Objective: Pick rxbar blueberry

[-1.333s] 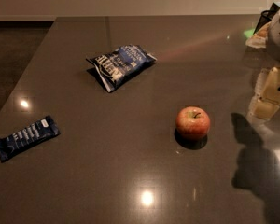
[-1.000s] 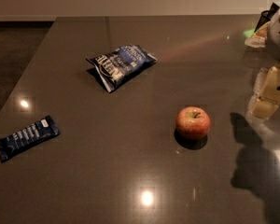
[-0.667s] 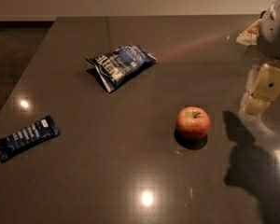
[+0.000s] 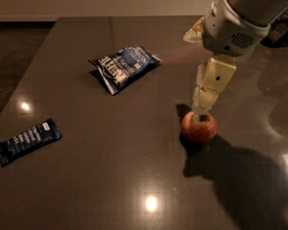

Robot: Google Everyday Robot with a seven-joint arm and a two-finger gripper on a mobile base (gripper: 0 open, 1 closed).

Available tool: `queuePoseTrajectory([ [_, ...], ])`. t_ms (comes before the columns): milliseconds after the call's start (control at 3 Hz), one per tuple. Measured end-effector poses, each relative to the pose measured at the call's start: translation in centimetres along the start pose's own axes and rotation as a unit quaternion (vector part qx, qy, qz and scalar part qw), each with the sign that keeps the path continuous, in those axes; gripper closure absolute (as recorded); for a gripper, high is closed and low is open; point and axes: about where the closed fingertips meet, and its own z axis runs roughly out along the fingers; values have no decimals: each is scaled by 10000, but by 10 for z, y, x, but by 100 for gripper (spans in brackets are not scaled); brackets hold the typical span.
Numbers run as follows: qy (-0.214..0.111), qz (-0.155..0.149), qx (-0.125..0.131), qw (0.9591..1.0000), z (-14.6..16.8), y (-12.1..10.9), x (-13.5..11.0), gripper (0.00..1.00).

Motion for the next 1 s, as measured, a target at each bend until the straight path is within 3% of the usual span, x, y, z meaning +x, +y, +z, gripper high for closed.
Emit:
queuePoseTrajectory([
  [333, -304, -378, -204, 9986, 23, -1, -44, 0],
  [1000, -578, -1054, -552, 9912, 74, 13, -126, 0],
])
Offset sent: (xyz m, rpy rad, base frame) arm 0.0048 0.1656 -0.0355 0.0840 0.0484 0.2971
